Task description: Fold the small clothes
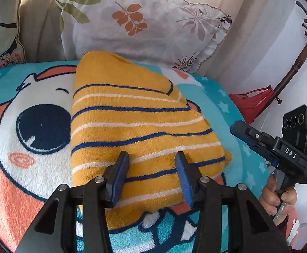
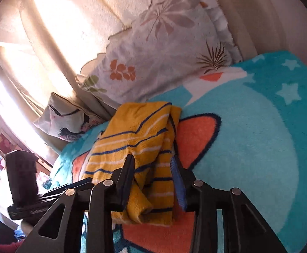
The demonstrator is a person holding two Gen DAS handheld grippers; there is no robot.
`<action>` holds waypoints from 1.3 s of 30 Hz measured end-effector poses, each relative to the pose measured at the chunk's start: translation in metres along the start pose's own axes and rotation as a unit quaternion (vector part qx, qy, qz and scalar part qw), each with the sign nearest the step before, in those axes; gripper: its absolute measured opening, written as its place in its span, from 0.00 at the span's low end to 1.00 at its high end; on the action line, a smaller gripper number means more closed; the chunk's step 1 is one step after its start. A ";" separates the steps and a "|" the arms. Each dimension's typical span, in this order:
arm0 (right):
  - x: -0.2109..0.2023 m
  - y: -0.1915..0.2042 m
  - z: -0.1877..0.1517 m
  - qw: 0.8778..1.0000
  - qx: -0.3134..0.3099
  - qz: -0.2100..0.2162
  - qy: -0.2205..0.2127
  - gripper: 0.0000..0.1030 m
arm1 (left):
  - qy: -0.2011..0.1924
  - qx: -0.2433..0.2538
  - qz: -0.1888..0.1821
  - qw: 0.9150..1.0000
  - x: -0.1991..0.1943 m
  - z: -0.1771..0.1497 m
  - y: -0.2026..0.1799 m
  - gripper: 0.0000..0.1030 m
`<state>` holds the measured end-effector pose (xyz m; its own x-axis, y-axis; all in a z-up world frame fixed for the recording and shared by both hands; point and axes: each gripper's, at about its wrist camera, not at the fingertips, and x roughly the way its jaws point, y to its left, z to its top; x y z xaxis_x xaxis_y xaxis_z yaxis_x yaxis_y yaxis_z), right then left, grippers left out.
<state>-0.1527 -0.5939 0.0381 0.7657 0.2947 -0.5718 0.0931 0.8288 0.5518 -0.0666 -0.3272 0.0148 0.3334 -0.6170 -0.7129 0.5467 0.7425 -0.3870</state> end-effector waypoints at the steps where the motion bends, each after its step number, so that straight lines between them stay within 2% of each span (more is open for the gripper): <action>1: -0.010 -0.003 -0.001 1.000 0.006 0.015 -0.004 0.18 | 0.000 -0.005 -0.004 1.000 0.000 0.000 0.002 0.45; 2: -0.017 -0.006 -0.003 0.999 0.016 0.037 -0.002 0.09 | 0.001 -0.009 -0.007 1.000 0.001 0.001 0.004 0.45; 5: -0.019 -0.013 -0.016 0.993 0.039 0.109 0.021 0.06 | 0.001 -0.018 -0.010 1.000 0.002 0.001 0.006 0.45; 8: 0.007 -0.015 -0.028 0.993 0.050 0.093 0.060 0.06 | -0.002 -0.016 -0.004 1.000 0.002 -0.001 0.003 0.48; 11: 0.042 -0.022 -0.036 0.984 0.076 0.127 0.099 0.06 | -0.005 -0.010 0.008 1.000 0.002 -0.002 0.002 0.54; 13: 0.059 -0.019 -0.035 0.982 0.073 0.128 0.117 0.06 | -0.006 -0.009 0.011 1.000 0.003 -0.002 0.001 0.55; 17: 0.075 -0.019 -0.033 0.979 0.077 0.132 0.132 0.06 | -0.008 -0.003 0.013 1.000 0.006 -0.002 -0.001 0.62; 20: 0.073 -0.027 -0.033 0.979 0.097 0.127 0.127 0.06 | -0.010 0.015 0.026 1.000 0.009 -0.005 -0.009 0.67; 21: 0.067 -0.025 -0.031 0.982 0.084 0.114 0.124 0.07 | -0.011 0.021 0.030 0.999 0.010 -0.006 -0.011 0.67; 23: 0.048 -0.024 -0.026 0.990 0.060 0.079 0.102 0.18 | -0.012 0.031 0.039 0.999 0.012 -0.008 -0.014 0.69; 26: 0.017 -0.030 -0.018 0.995 0.066 0.055 0.058 0.31 | -0.016 0.037 0.040 0.998 0.013 -0.010 -0.017 0.73; 28: 0.004 -0.028 -0.014 0.996 0.065 0.051 0.038 0.36 | -0.018 0.037 0.041 0.998 0.013 -0.011 -0.018 0.73; 32: 0.010 -0.004 -0.015 0.994 0.041 0.086 0.052 0.40 | -0.021 0.030 0.030 0.999 0.003 -0.012 -0.018 0.74; 34: 0.027 0.010 -0.020 0.993 0.021 0.085 0.072 0.40 | -0.024 0.025 0.011 0.999 -0.009 -0.014 -0.019 0.74; 35: 0.039 0.015 -0.023 0.993 0.014 0.081 0.086 0.38 | -0.026 0.025 0.005 0.999 -0.016 -0.016 -0.019 0.74; 37: 0.057 0.019 -0.029 0.991 0.007 0.077 0.113 0.21 | -0.035 0.024 0.006 0.999 -0.030 -0.019 -0.016 0.74; 39: 0.049 0.015 -0.029 0.991 0.012 0.089 0.098 0.16 | -0.045 0.018 0.011 0.999 -0.041 -0.021 -0.010 0.74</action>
<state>-0.1320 -0.5531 0.0005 0.6337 0.5235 -0.5694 -0.0156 0.7447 0.6672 -0.1014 -0.3037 0.0357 0.4127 -0.6221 -0.6653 0.5651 0.7477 -0.3486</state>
